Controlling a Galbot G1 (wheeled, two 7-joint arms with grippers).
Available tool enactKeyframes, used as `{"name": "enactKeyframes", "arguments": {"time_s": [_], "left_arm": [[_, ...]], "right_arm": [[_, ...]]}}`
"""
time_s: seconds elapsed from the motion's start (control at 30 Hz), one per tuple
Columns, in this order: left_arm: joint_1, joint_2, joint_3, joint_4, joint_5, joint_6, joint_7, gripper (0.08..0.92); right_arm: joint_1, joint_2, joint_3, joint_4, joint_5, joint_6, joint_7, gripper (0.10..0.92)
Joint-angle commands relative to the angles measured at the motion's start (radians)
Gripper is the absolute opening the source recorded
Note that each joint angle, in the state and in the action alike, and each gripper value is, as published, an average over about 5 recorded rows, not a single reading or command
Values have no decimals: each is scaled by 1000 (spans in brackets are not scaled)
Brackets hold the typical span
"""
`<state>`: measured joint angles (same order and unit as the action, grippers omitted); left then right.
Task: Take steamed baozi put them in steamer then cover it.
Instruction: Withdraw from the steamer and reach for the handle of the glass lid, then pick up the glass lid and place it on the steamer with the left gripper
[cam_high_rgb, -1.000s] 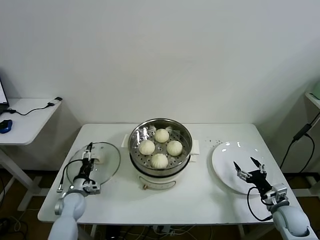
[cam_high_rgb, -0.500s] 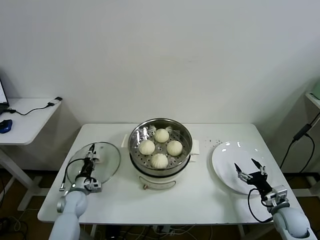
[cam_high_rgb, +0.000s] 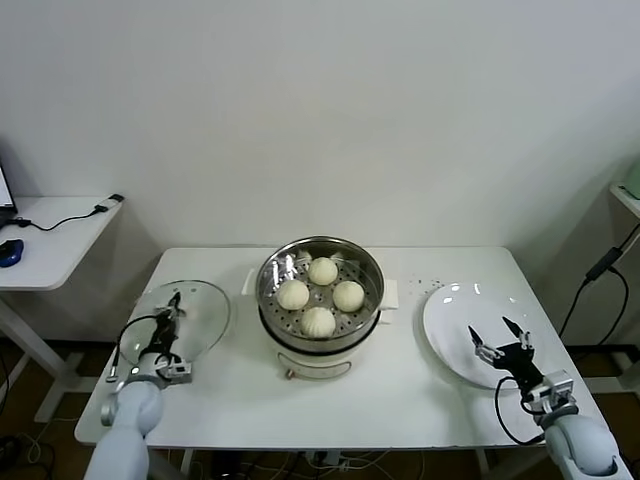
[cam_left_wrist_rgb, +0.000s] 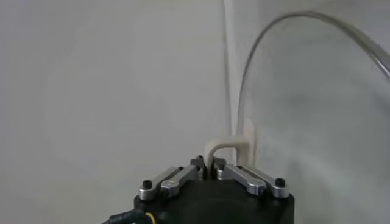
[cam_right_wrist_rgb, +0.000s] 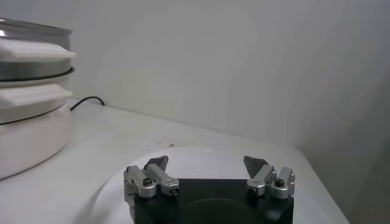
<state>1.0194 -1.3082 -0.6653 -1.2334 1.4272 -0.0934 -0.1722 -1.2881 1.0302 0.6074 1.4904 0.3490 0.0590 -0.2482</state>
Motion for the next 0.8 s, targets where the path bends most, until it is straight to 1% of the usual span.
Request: {"name": "enactKeyframes", "arguments": {"time_s": [0.03, 0.2, 0.37, 0.5, 0.57, 0.67, 0.73, 0.8], "left_arm": [[136, 80, -27, -278, -127, 53, 31, 157], [258, 123, -55, -509, -189, 143, 53, 157], [373, 165, -63, -728, -223, 274, 80, 157], [420, 212, -24, -853, -231, 382, 105, 157], [421, 247, 15, -897, -224, 443, 121, 157], [393, 314, 110, -953, -225, 561, 173, 157], [354, 357, 199, -976, -233, 651, 207, 157], [299, 383, 294, -982, -229, 711, 233, 157]], "right_arm": [[2, -4, 3, -5, 0, 4, -1, 823], [9, -7, 7, -16, 1, 9, -5, 823], [16, -9, 11, -31, 1, 14, -13, 823], [28, -10, 9, -46, 0, 17, -15, 823], [33, -11, 6, -52, -1, 18, -16, 823], [41, -14, 0, -59, -5, 20, -16, 823], [46, -15, -5, -62, -7, 20, -16, 823], [50, -17, -11, -65, -8, 19, -16, 823]]}}
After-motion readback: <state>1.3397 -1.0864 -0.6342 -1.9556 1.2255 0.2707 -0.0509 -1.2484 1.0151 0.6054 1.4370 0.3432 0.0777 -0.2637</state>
